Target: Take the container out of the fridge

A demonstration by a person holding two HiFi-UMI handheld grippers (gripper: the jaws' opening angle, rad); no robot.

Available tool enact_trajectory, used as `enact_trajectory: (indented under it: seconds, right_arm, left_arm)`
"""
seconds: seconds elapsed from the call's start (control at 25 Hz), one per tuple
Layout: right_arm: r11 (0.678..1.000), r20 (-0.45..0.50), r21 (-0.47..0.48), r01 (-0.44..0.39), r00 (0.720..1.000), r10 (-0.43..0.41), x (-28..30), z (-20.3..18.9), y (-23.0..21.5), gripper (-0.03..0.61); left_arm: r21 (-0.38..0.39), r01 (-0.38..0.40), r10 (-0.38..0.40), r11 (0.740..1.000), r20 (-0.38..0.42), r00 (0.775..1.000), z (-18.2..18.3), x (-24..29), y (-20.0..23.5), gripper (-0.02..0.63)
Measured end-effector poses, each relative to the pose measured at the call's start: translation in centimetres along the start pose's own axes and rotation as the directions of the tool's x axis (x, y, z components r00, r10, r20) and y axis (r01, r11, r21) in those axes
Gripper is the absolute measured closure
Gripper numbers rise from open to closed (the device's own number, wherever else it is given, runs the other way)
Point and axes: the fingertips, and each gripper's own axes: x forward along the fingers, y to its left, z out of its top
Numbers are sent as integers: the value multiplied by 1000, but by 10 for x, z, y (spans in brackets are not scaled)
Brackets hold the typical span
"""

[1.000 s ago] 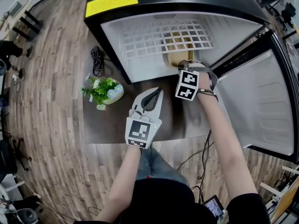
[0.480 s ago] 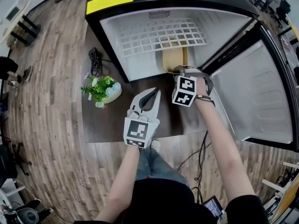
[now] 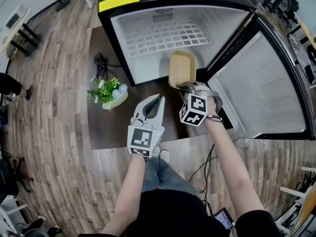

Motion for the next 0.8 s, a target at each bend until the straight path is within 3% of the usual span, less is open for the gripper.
enact_trajectory:
  seconds: [0.28, 0.48, 0.6, 0.8]
  right_arm:
    - [972, 139, 200, 119, 979, -149, -66, 15, 11, 549]
    - [918, 305, 372, 139, 916, -262, -122, 32, 11, 549]
    - [876, 409, 467, 120, 849, -334, -158, 39, 4, 549]
    - [777, 587, 629, 4, 654, -478, -220, 42, -19, 549]
  left_arm:
    - [32, -13, 12, 999, 29, 1000, 18, -16, 0, 609]
    - [51, -13, 11, 999, 48, 999, 34, -19, 0, 609]
    - [64, -9, 5, 998, 63, 998, 42, -19, -2, 609]
    - [72, -1, -5, 997, 81, 997, 54, -17, -9, 609]
